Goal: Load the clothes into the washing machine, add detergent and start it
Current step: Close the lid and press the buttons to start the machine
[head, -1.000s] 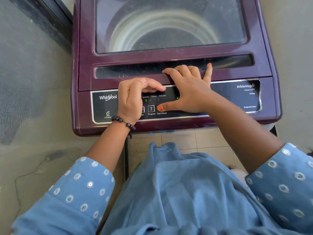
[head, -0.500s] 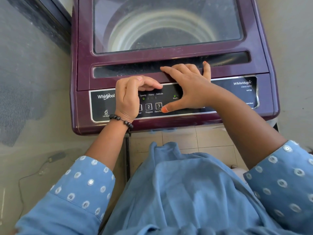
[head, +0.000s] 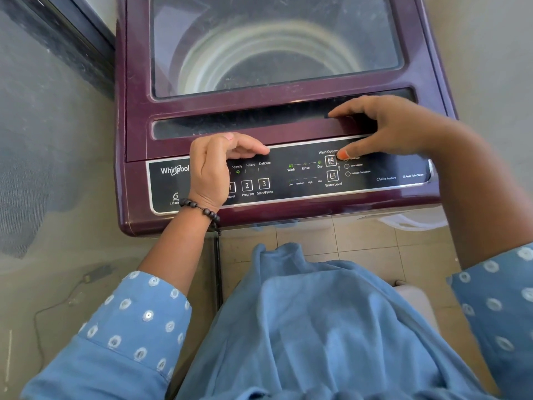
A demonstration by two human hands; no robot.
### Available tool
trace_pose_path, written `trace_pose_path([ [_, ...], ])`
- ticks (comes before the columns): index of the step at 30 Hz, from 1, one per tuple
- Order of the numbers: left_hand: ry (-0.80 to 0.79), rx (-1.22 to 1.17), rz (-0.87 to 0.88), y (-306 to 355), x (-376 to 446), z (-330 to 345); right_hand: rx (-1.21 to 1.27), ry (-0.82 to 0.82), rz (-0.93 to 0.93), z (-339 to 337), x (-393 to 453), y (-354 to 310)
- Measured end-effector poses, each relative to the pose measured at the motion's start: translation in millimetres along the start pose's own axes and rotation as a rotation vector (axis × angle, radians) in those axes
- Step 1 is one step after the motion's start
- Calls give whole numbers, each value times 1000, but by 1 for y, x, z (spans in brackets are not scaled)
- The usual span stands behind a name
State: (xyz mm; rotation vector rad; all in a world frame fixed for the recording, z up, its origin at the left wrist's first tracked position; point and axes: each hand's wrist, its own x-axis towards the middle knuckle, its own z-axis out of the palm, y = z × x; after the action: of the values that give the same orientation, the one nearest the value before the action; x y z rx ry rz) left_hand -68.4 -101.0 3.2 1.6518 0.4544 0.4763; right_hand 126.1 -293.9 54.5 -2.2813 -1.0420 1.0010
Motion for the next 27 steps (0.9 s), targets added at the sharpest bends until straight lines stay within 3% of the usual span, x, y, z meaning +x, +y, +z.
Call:
trace_pose_path([
  [6, -2, -23, -37, 2, 1, -1, 113, -43, 27, 5, 6, 0],
  [13, -8, -16, -5, -2, 0, -2, -87, 32, 2, 11, 5, -10],
  [27, 26, -3, 16, -5, -1, -5, -93, 18, -1, 12, 6, -17],
])
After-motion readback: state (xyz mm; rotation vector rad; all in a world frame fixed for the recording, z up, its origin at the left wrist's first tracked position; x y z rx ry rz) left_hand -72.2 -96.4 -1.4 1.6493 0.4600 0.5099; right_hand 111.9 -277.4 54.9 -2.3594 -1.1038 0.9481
